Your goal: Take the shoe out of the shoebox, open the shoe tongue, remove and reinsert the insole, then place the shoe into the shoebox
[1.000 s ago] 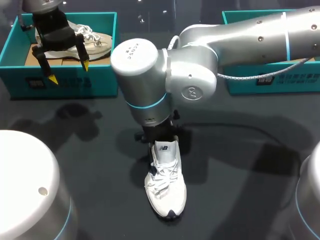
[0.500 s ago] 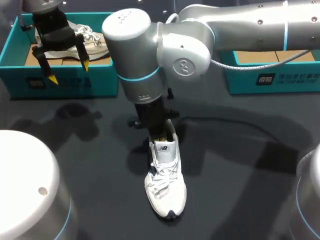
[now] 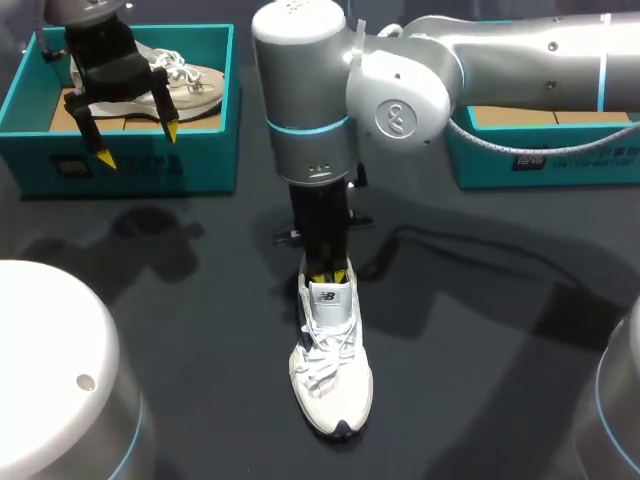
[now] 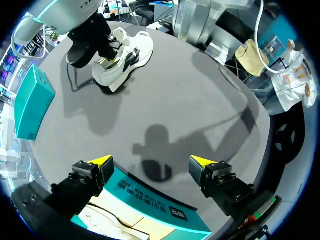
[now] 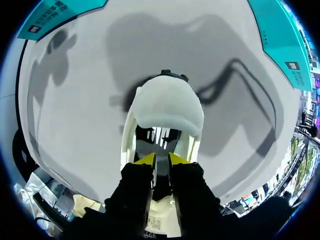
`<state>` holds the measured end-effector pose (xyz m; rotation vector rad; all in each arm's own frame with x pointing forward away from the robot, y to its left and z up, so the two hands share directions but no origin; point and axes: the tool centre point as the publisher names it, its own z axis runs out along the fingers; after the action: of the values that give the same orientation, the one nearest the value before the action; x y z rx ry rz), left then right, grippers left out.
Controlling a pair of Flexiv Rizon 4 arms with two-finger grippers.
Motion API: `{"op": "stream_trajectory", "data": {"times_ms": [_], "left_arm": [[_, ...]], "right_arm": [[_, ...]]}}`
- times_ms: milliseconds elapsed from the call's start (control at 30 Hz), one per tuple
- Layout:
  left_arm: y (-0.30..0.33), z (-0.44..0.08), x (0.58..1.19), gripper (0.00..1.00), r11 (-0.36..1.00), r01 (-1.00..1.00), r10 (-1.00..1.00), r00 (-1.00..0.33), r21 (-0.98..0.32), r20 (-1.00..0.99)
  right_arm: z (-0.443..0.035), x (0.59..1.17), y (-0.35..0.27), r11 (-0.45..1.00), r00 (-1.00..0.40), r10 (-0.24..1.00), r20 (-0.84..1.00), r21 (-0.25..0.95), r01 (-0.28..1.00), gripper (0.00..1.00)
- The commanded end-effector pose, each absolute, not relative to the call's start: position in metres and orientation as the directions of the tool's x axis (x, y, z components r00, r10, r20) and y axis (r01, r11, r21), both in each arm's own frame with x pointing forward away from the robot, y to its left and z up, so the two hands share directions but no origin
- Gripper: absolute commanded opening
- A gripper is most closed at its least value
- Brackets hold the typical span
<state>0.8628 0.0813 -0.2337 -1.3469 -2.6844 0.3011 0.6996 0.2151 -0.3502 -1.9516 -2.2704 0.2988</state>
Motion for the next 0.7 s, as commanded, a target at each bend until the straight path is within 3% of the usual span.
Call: {"op": "stream_trajectory", "data": {"times_ms": [33, 133, 300, 500, 700], "left_arm": [[0.082, -0.234, 0.862, 1.00, 0.584, 0.779, 0.803, -0.596, -0.229, 0.020], [0.082, -0.234, 0.862, 1.00, 0.584, 0.779, 0.803, -0.596, -0.229, 0.020], [0.082, -0.234, 0.862, 1.00, 0.584, 0.779, 0.803, -0.596, -0.229, 0.020], [0.082, -0.234, 0.862, 1.00, 0.584, 0.779, 0.803, -0.596, -0.229, 0.020], [0.082, -0.234, 0.862, 1.00, 0.584, 0.779, 0.803, -0.596, -0.229, 0.020]], "right_arm": [[-0.351, 0.695, 0.215, 0.144, -0.151, 0.989, -0.009, -0.246, 0.959, 0.25], [-0.352, 0.690, 0.218, 0.144, -0.151, 0.989, -0.004, -0.261, 0.955, 0.40], [-0.352, 0.681, 0.223, 0.131, -0.139, 0.990, -0.008, -0.274, 0.953, 0.49], [-0.353, 0.671, 0.223, 0.105, -0.113, 0.993, -0.012, -0.284, 0.953, 1.00], [-0.350, 0.667, 0.221, 0.085, -0.094, 0.995, -0.018, -0.281, 0.956, 1.00]]}}
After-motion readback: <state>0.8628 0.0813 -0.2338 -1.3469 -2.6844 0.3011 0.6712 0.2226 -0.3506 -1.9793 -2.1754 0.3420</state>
